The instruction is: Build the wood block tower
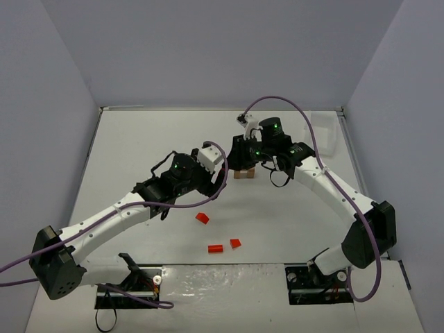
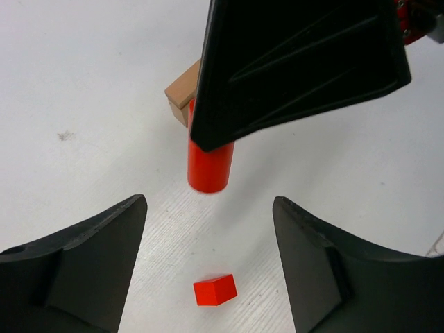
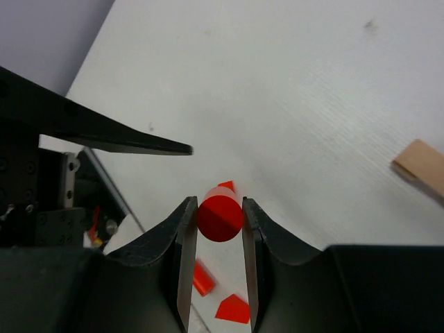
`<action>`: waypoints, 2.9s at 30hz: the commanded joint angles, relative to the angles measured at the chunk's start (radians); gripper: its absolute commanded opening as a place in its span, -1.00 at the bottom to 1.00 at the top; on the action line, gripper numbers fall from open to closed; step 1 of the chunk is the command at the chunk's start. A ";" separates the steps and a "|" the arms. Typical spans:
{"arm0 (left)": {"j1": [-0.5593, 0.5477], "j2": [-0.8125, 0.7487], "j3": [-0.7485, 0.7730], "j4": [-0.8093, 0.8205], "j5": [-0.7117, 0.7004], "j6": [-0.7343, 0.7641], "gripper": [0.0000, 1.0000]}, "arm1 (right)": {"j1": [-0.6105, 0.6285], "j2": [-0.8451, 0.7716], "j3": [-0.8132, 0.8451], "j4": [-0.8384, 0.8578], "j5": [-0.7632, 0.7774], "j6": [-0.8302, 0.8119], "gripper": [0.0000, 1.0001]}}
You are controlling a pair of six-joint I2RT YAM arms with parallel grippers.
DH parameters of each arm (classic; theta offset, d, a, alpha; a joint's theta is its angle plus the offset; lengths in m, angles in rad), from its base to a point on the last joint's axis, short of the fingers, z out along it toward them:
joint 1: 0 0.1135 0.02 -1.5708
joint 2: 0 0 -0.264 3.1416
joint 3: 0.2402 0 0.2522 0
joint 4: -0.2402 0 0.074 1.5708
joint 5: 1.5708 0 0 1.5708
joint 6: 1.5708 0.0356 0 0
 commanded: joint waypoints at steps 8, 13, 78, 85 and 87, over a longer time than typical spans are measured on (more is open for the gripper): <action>0.070 -0.122 -0.072 -0.060 -0.272 -0.154 0.54 | 0.008 -0.043 0.056 -0.030 0.587 -0.184 -1.00; 0.213 -0.202 -0.117 -0.163 -0.275 -0.232 0.57 | 0.008 0.005 0.075 -0.048 0.742 -0.217 -1.00; 0.326 -0.350 -0.212 -0.237 -0.454 -0.153 0.94 | -0.025 0.228 0.047 0.010 0.774 -0.080 -1.00; 0.326 -0.352 -0.214 -0.233 -0.448 -0.153 0.94 | -0.025 0.231 0.040 0.019 0.775 -0.079 -1.00; 0.326 -0.351 -0.213 -0.233 -0.445 -0.150 0.94 | -0.025 0.231 0.036 0.023 0.777 -0.077 -1.00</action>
